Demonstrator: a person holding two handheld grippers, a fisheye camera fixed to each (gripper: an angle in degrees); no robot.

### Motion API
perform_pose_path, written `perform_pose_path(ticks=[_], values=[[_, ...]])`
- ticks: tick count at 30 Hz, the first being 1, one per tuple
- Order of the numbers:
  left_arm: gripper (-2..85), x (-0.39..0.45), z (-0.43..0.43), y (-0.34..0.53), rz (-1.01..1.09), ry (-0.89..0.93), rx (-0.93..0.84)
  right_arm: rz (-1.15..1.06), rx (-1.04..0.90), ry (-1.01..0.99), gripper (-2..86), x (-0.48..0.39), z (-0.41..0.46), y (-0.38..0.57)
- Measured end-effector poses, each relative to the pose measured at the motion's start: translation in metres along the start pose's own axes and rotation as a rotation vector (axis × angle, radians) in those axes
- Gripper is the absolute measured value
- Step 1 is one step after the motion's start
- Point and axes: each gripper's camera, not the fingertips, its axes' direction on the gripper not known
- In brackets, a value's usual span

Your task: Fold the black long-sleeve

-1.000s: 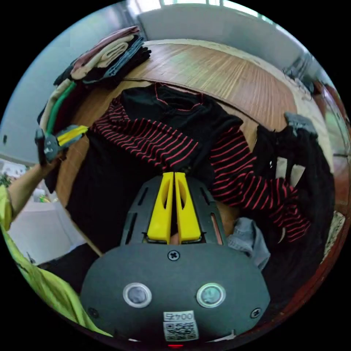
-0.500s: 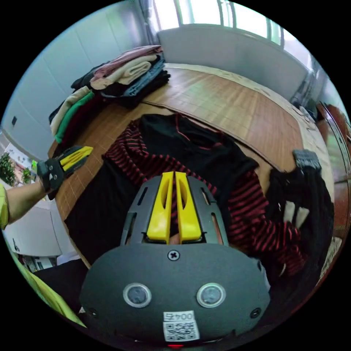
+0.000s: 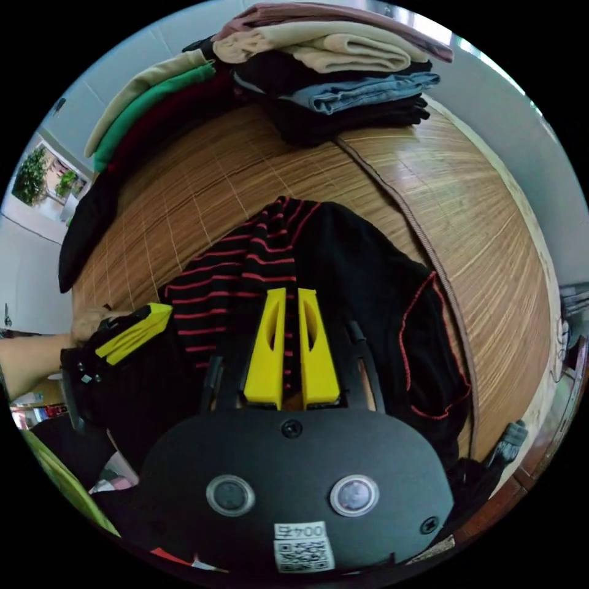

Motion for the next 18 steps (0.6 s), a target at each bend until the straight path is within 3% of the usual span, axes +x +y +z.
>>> perform_pose_path(ticks=[2, 8, 11, 13, 18], values=[[0.2, 0.001, 0.004, 0.002, -0.004, -0.010, 0.006, -0.005, 0.006, 0.123, 0.6, 0.004, -0.004, -0.002], [0.3, 0.001, 0.017, 0.006, 0.003, -0.028, 0.014, 0.165, 0.018, 0.125, 2.8, 0.048, -0.009, -0.001], [0.4, -0.013, 0.019, 0.002, 0.008, -0.023, -0.012, 0.143, 0.119, 0.066, 3.5, 0.040, -0.028, 0.005], [0.5, -0.042, 0.009, 0.000, -0.096, -0.079, 0.031, 0.099, 0.179, -0.007, 4.1, 0.031, -0.039, 0.000], [0.5, -0.045, 0.040, -0.016, -0.094, -0.109, -0.022, -0.035, 0.117, -0.046, 5.8, 0.006, -0.023, -0.048]])
